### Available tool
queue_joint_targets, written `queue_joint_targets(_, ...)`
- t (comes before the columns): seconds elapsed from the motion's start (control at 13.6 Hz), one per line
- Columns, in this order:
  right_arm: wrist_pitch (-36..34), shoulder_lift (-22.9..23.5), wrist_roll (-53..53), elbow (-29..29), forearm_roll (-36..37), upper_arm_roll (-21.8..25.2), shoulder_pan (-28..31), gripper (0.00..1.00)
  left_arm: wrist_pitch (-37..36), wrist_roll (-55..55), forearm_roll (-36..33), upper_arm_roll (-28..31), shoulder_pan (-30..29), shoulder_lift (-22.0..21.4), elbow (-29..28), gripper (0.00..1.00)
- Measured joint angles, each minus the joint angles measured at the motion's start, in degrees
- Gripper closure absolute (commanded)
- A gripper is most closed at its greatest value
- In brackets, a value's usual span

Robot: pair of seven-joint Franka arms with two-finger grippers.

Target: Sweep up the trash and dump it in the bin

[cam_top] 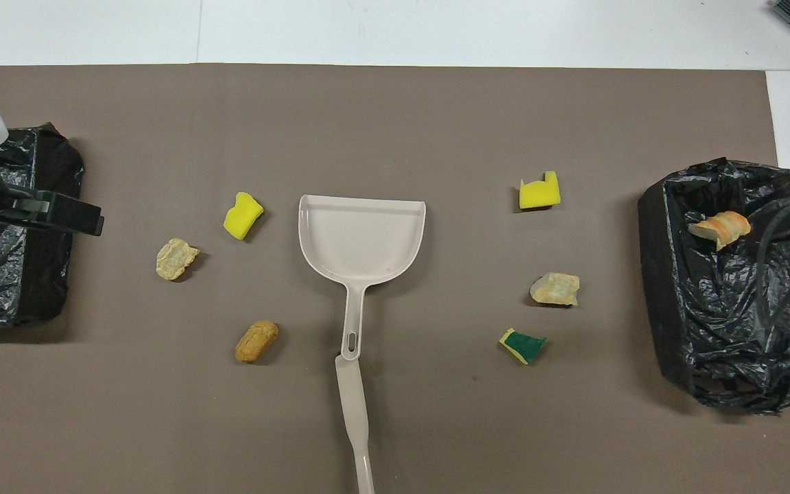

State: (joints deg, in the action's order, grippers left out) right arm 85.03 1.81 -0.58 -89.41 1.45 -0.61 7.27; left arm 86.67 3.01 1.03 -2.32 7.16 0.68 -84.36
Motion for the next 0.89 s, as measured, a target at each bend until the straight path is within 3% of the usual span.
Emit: queue_joint_targets(0.89,-0.7,0.0,0.0,1.6,0.0,-0.3,-0.1,0.00,-0.8,0.1,0.1,-0.3,0.0,-0.2,-0.1,0.00)
